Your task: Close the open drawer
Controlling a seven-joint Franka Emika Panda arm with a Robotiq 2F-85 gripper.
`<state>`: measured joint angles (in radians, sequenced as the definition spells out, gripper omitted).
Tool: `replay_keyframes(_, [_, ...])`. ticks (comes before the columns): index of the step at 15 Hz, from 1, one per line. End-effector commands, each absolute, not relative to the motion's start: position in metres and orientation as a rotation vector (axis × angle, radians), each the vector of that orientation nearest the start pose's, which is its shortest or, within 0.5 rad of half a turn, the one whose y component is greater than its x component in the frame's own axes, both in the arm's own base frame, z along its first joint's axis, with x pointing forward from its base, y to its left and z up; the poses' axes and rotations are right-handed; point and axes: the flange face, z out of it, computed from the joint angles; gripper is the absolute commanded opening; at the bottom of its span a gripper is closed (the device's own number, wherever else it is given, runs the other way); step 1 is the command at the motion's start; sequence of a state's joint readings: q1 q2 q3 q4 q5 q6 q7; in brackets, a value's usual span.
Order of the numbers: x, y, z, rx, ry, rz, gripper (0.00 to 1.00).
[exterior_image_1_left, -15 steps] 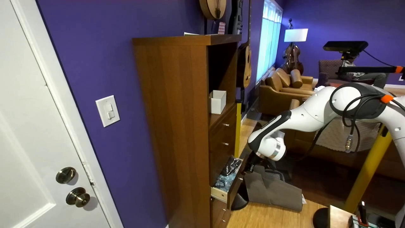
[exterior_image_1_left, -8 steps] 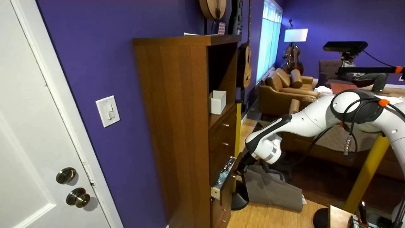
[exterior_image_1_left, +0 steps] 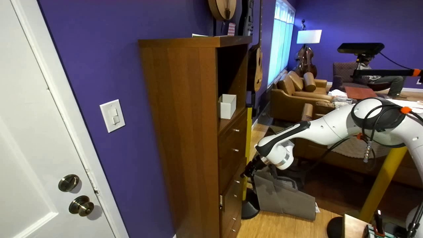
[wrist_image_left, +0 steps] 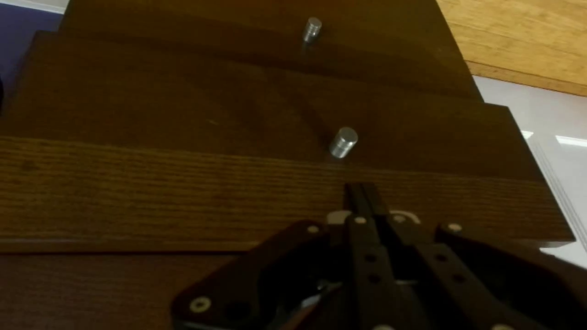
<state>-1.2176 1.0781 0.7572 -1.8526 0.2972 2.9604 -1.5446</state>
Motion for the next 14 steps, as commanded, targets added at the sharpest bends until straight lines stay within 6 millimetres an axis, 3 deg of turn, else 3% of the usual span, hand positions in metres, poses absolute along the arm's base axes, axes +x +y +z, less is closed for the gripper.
replay_keyframes(1, [0.554,-0.328,0.067,-2.675,-0.540,-1.060,0.00])
replay_keyframes(6, [0.547,-0.326,0.061,-2.731,-0.529,-1.054,0.00])
replay_keyframes(9, [0.553,-0.327,0.068,-2.726,-0.546,-1.105,0.00])
replay_keyframes(14, [0.564,-0.320,0.061,-2.741,-0.617,-1.145,0.00])
